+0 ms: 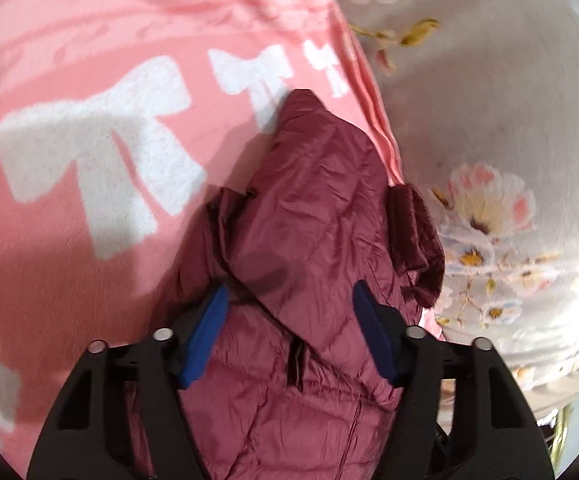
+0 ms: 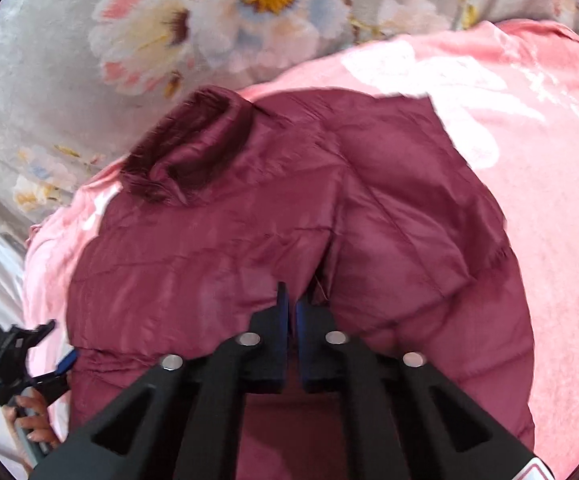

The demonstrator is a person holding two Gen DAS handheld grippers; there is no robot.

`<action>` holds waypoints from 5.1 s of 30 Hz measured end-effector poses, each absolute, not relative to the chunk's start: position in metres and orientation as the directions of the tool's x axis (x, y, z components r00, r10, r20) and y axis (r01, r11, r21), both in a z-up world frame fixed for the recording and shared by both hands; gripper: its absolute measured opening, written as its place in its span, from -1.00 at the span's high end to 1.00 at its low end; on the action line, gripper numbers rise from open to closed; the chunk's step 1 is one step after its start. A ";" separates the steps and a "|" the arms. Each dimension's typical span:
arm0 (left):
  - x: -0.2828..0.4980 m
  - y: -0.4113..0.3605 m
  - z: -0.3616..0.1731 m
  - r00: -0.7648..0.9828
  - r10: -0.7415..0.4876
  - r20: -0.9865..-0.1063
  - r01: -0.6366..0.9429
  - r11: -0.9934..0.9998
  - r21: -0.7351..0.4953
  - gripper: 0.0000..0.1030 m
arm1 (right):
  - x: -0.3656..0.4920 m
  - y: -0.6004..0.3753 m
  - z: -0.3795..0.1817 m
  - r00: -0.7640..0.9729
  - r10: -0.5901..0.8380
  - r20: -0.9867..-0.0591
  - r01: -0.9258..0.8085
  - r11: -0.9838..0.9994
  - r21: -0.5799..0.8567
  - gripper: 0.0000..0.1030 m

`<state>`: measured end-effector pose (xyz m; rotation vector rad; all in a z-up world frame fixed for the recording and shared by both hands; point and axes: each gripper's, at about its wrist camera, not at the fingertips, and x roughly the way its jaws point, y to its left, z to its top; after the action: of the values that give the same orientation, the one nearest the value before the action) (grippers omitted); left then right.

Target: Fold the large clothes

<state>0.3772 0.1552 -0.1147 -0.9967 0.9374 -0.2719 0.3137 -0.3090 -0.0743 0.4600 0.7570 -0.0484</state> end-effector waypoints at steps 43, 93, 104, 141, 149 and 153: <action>0.378 0.123 -0.101 0.669 -0.092 -0.738 -0.168 0.948 -0.270 0.98 | 0.302 -0.335 -0.106 0.713 -0.016 -0.701 0.274 0.926 0.258 0.67; 0.358 0.006 -0.100 0.666 -0.133 -0.734 0.093 0.991 -0.095 0.92 | 0.324 -0.190 -0.119 0.676 0.157 -0.720 -0.001 0.977 0.212 0.77; 0.363 0.037 -0.065 0.629 -0.390 -0.673 0.153 0.910 -0.385 0.38 | 0.318 -0.275 -0.069 0.743 0.312 -0.592 0.059 0.851 0.523 0.30; 0.492 -0.041 -0.077 0.478 -0.468 -0.744 0.150 0.878 -0.456 0.83 | 0.433 -0.294 -0.084 0.692 0.179 -0.699 0.104 0.934 0.341 0.85; 0.479 -0.050 -0.093 0.556 -0.417 -0.719 0.240 0.909 -0.342 0.81 | 0.435 -0.286 -0.102 0.689 0.112 -0.716 0.113 0.959 0.259 0.88; 0.476 -0.046 -0.096 0.575 -0.430 -0.696 0.241 0.902 -0.358 0.80 | 0.435 -0.288 -0.103 0.690 0.120 -0.714 0.113 0.956 0.270 0.91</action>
<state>0.4761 -0.0457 -0.0958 -0.2347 0.8742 -0.3972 0.4353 -0.2882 -0.1035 0.3058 0.8127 0.0036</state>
